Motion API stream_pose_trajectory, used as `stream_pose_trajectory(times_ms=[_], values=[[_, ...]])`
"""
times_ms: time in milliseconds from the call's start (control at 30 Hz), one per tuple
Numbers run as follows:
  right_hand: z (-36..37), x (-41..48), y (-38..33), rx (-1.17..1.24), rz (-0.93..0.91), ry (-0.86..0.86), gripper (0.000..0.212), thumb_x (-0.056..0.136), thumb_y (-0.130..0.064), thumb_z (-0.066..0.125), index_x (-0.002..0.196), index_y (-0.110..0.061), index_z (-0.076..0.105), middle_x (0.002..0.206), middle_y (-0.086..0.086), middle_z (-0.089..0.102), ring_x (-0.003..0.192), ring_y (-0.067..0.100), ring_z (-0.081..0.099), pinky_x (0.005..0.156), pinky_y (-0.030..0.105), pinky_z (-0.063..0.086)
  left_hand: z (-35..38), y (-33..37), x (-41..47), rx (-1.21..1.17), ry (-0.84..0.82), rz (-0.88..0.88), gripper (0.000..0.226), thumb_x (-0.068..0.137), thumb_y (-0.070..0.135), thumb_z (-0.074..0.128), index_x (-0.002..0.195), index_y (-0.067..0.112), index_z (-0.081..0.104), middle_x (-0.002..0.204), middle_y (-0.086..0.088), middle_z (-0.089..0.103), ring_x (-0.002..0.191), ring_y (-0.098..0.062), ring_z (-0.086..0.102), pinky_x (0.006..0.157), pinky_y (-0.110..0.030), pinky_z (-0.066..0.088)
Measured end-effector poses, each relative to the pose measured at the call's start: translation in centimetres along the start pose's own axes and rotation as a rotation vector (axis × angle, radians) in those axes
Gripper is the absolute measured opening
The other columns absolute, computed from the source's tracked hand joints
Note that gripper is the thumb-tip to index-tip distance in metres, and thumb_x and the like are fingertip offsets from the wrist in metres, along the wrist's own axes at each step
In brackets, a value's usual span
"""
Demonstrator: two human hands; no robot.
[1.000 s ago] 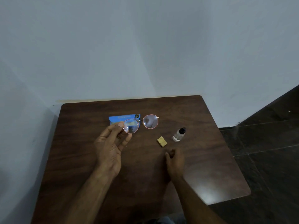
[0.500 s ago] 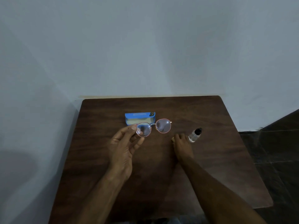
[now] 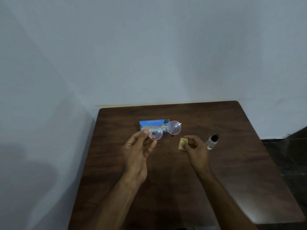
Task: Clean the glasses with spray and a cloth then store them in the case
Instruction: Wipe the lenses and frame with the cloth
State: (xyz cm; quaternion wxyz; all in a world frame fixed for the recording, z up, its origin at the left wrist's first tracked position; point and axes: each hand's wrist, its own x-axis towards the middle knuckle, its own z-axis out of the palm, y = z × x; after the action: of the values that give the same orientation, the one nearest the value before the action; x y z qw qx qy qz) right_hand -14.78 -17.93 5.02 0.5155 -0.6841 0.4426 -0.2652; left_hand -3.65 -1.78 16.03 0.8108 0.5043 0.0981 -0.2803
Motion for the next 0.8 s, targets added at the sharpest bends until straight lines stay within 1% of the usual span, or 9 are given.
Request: stream_pose_trajectory(times_ms=[100,200,267,367,433,500,633,700,800], values=[[-1.5,-4.0,-5.4,0.140,-0.120,0.067,0.028,0.087,0.005,0.074,0.098,-0.021,0.077,0.088,-0.006,0.077,0.083,0.012,0.075,0.079,0.037,0.064,0.4,-0.2,-0.1,0.000,0.001,0.029,0.012,0.094,0.008,0.072,0.104,0.004,0.077,0.090,-0.012,0.078,0.080,-0.018,0.075,0.074,-0.027,0.064],[-2.3,-6.5,-10.6,0.173,-0.333,0.070,0.026,0.086,0.006,0.078,0.098,-0.016,0.079,0.090,-0.003,0.077,0.085,0.015,0.075,0.080,0.030,0.061,1.2,-0.7,-0.5,0.014,-0.004,0.076,0.009,0.093,0.007,0.072,0.101,0.004,0.078,0.091,-0.014,0.078,0.081,-0.020,0.075,0.077,-0.031,0.064],[-2.0,-6.7,-12.9,0.070,-0.521,0.064,0.023,0.086,0.006,0.078,0.099,-0.013,0.080,0.098,-0.002,0.075,0.090,0.016,0.074,0.079,0.028,0.060,1.9,-0.9,-1.1,0.021,-0.014,0.108,0.011,0.093,0.009,0.074,0.100,0.002,0.078,0.092,-0.018,0.077,0.082,-0.023,0.075,0.077,-0.034,0.063],[-1.5,-5.9,-14.7,-0.154,-0.669,0.089,0.017,0.092,-0.006,0.067,0.102,-0.013,0.079,0.105,-0.006,0.072,0.095,0.016,0.070,0.076,0.037,0.059,2.9,-0.8,-2.3,0.024,-0.046,0.133,0.015,0.092,0.010,0.076,0.103,-0.001,0.078,0.098,-0.022,0.078,0.086,-0.025,0.076,0.071,-0.030,0.062],[-1.3,-5.9,-15.4,-0.289,-0.731,0.120,0.025,0.095,-0.021,0.056,0.107,-0.014,0.077,0.108,-0.008,0.070,0.097,0.018,0.069,0.072,0.039,0.059,3.6,-0.5,-3.1,0.027,-0.057,0.162,0.013,0.092,0.009,0.075,0.102,0.001,0.079,0.098,-0.021,0.079,0.086,-0.026,0.076,0.070,-0.030,0.062],[-1.1,-6.6,-16.0,-0.338,-0.765,0.128,0.027,0.096,-0.025,0.054,0.109,-0.015,0.077,0.111,-0.008,0.070,0.099,0.017,0.067,0.073,0.038,0.060,4.0,0.0,-3.6,0.041,-0.067,0.207,0.011,0.092,0.008,0.074,0.100,0.004,0.080,0.096,-0.017,0.080,0.087,-0.027,0.077,0.072,-0.032,0.064],[-1.6,-8.2,-16.5,-0.332,-0.838,0.121,0.017,0.092,-0.017,0.073,0.108,-0.015,0.077,0.113,-0.003,0.071,0.100,0.011,0.067,0.083,0.030,0.059,4.3,1.4,-4.5,0.068,-0.090,0.316,0.010,0.094,0.003,0.071,0.100,0.005,0.079,0.094,-0.010,0.081,0.087,-0.022,0.079,0.069,-0.028,0.063],[-2.3,-8.0,-16.8,-0.357,-0.862,0.164,0.023,0.085,-0.011,0.084,0.106,-0.015,0.077,0.112,-0.002,0.071,0.099,0.011,0.067,0.081,0.027,0.058,4.6,1.9,-5.0,0.057,-0.083,0.342,0.010,0.093,0.001,0.072,0.100,0.003,0.079,0.093,-0.011,0.081,0.086,-0.021,0.079,0.068,-0.028,0.063],[-3.3,-7.4,-18.5,-0.330,-0.898,0.249,0.012,0.092,-0.016,0.077,0.103,-0.012,0.079,0.110,-0.002,0.072,0.100,0.016,0.069,0.081,0.032,0.058,5.2,2.5,-5.9,0.035,-0.106,0.380,0.010,0.092,0.000,0.073,0.100,-0.001,0.078,0.092,-0.017,0.079,0.084,-0.020,0.077,0.070,-0.030,0.063]])
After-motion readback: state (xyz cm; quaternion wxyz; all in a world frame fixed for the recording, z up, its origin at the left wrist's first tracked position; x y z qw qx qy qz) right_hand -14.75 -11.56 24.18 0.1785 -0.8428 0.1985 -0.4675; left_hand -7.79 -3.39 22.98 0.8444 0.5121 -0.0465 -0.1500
